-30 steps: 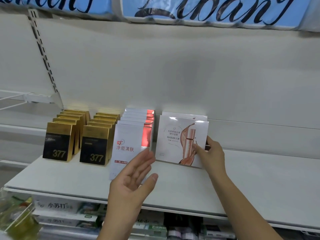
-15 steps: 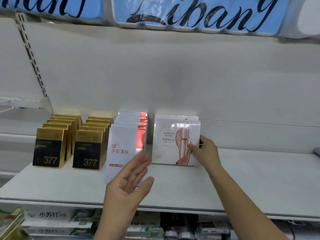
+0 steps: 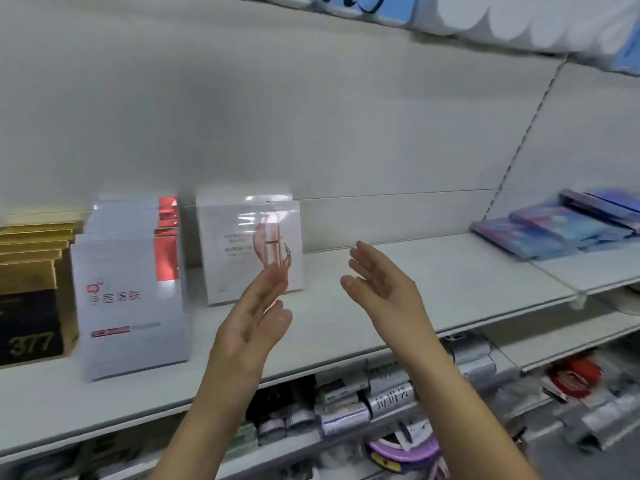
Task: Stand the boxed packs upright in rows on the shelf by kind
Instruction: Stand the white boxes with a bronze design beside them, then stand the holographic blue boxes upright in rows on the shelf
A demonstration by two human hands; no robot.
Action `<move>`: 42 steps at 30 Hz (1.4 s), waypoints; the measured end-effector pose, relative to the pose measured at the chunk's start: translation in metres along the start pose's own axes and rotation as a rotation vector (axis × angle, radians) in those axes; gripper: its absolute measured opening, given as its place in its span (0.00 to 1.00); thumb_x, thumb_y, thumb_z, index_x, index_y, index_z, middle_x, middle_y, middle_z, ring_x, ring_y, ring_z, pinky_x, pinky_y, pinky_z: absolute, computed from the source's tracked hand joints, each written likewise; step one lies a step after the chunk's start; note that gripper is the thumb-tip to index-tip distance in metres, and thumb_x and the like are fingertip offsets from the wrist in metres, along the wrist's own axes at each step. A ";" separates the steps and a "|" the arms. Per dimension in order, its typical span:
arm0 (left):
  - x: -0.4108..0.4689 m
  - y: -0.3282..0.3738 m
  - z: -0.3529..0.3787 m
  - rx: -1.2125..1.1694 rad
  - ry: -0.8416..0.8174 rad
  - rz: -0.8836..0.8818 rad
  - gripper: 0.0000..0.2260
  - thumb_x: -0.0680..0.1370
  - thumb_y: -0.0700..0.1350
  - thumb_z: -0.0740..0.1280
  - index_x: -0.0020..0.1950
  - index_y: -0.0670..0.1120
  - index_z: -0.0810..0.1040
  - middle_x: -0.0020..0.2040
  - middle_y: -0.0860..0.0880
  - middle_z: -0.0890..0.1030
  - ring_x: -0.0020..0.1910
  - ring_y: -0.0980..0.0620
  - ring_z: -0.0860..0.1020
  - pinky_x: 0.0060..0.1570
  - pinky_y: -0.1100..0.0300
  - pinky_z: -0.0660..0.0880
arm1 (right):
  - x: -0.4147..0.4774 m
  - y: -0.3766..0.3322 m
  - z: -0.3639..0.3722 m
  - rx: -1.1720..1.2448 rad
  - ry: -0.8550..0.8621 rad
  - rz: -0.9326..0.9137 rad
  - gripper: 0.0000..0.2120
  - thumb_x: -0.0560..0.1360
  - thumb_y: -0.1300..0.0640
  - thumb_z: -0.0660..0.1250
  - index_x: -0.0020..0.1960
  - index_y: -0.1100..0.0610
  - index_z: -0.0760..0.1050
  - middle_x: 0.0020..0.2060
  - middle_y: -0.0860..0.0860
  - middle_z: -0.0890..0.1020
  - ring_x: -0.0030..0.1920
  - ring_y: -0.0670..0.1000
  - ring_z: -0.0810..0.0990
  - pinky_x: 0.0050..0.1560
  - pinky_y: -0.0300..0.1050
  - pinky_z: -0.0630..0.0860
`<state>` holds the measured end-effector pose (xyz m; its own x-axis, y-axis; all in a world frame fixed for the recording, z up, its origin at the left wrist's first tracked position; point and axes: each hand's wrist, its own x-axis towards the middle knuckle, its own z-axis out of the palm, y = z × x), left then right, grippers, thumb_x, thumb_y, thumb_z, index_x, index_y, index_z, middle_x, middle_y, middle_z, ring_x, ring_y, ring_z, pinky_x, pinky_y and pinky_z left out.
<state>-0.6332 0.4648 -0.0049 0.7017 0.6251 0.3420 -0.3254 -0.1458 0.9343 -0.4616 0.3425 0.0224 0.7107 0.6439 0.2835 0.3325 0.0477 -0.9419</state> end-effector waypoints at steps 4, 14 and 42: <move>0.010 -0.015 0.056 0.024 -0.105 -0.045 0.27 0.76 0.56 0.67 0.75 0.63 0.69 0.72 0.68 0.74 0.71 0.69 0.70 0.58 0.76 0.70 | -0.043 0.008 -0.057 -0.036 0.038 -0.005 0.32 0.77 0.51 0.73 0.77 0.41 0.65 0.70 0.35 0.75 0.69 0.35 0.73 0.69 0.39 0.71; -0.001 -0.034 0.267 0.057 -0.294 -0.033 0.27 0.77 0.51 0.67 0.77 0.57 0.68 0.71 0.64 0.76 0.72 0.64 0.72 0.67 0.65 0.68 | -0.123 0.037 -0.259 0.056 0.291 -0.007 0.36 0.71 0.41 0.73 0.77 0.42 0.66 0.70 0.35 0.76 0.70 0.37 0.73 0.72 0.47 0.70; 0.148 -0.142 0.611 -0.081 -0.272 -0.187 0.21 0.81 0.40 0.67 0.72 0.54 0.74 0.65 0.61 0.82 0.65 0.65 0.77 0.54 0.76 0.74 | 0.015 0.156 -0.582 -0.020 0.388 0.145 0.27 0.76 0.50 0.74 0.72 0.40 0.70 0.64 0.35 0.80 0.66 0.38 0.77 0.69 0.48 0.72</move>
<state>-0.0959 0.1097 -0.0249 0.8940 0.4059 0.1897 -0.2164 0.0205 0.9761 -0.0384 -0.0852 -0.0156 0.9306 0.3074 0.1988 0.2214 -0.0400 -0.9744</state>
